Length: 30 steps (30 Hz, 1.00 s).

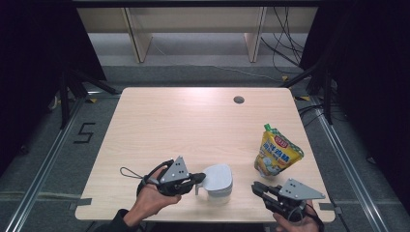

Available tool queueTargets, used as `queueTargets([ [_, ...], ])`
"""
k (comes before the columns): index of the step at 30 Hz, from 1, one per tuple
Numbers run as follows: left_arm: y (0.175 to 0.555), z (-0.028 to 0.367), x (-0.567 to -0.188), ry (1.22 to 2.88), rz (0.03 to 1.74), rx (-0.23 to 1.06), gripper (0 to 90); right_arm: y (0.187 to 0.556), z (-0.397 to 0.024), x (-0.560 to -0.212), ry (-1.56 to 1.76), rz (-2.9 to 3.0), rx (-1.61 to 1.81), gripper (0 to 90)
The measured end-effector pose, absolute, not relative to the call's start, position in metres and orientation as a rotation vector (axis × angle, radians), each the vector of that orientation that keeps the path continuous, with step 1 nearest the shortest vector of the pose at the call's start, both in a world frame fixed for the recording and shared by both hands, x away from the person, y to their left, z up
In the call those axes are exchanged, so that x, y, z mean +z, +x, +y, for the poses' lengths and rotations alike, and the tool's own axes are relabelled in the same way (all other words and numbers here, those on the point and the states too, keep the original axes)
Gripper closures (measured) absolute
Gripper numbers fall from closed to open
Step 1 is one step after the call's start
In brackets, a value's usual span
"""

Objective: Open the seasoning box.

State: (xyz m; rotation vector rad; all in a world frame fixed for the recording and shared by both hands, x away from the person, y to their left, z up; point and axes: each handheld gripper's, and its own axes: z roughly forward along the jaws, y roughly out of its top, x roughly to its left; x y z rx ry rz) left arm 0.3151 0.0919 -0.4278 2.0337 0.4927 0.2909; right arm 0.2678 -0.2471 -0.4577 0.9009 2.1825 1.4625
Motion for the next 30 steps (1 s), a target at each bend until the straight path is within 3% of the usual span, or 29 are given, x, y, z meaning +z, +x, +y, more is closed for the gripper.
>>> queueTargets([
  [10, 0.315, 0.092, -0.428, 2.027, 0.497, 0.291, 88.4, 0.274, -0.219, -0.452, 0.783, 2.226, 1.429, 89.6],
  [30, 0.314, 0.094, -0.430, 2.017, 0.496, 0.291, 88.4, 0.280, -0.198, -0.446, 0.696, 2.264, 1.410, 90.0],
])
